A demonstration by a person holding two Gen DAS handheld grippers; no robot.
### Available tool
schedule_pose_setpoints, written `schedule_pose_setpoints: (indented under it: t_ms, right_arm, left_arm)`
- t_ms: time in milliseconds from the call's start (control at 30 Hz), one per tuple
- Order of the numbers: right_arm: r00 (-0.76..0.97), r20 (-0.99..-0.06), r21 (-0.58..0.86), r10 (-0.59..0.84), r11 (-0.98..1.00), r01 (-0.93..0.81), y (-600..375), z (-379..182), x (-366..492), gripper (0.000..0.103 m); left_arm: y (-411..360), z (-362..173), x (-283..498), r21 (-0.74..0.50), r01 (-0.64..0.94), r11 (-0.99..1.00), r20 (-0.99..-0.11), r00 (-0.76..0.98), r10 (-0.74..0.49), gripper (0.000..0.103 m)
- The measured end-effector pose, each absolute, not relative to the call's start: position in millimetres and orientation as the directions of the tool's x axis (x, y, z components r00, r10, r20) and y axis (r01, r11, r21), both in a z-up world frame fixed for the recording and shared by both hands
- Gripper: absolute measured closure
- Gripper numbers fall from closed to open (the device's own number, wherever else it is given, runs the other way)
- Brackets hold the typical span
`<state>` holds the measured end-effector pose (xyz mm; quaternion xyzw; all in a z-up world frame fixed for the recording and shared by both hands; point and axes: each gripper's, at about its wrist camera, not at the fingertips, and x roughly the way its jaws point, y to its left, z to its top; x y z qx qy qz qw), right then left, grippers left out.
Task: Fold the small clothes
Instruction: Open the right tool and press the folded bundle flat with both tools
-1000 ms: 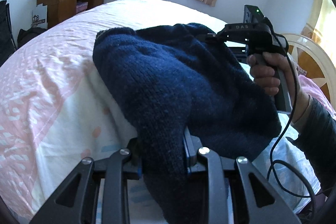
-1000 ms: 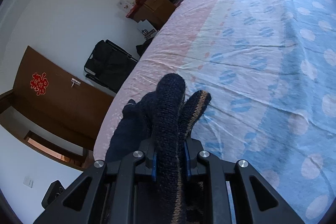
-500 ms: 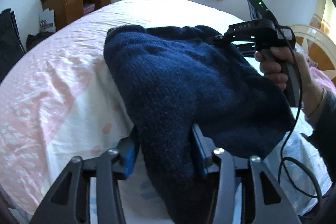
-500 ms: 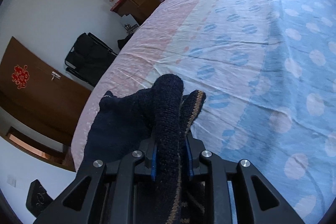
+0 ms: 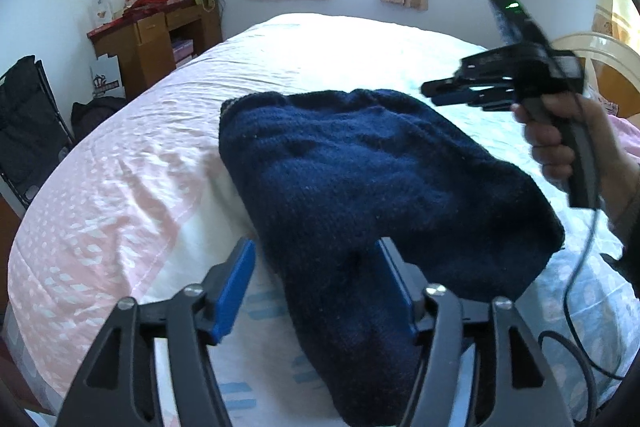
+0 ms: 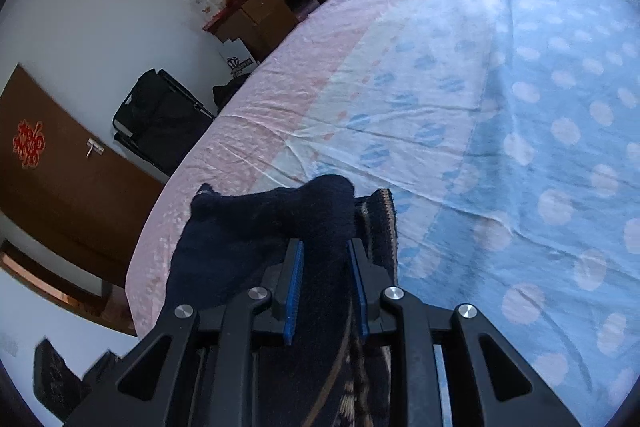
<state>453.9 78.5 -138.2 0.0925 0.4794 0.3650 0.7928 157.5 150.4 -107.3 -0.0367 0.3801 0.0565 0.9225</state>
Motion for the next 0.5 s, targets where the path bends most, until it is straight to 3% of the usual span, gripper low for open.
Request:
schedule_pose_setpoints:
  t_ms: [200, 267, 433, 500]
  right_arm:
    - [0.275, -0.653, 0.452, 0.706, 0.654, -0.606, 78.1, -112.9, 403.4, 0.077]
    - [0.256, -0.647, 0.433, 0.718, 0.622, -0.652, 79.3, -108.5, 381.9, 0.07]
    - [0.2, -0.652, 0.408, 0.731, 0.561, -0.72, 79.4, -110.7, 336.2, 0.07]
    - [0.172, -0.649, 0.418, 0.741, 0.537, -0.732, 76.7, -114.4, 322.8, 0.07]
  left_arm:
    - [156.8, -110.4, 167.1, -0.027, -0.16, 0.987, -0.711, 0.697, 0.093, 0.034]
    - [160.6, -107.9, 169.2, -0.036, -0.17, 0.985, -0.705, 0.703, 0.096, 0.03]
    - [171.1, -100.9, 180.3, -0.044, -0.19, 0.981, -0.684, 0.721, 0.109, 0.021]
    - [173.9, -99.8, 186.8, -0.055, -0.186, 0.981, -0.67, 0.735, 0.102, 0.009]
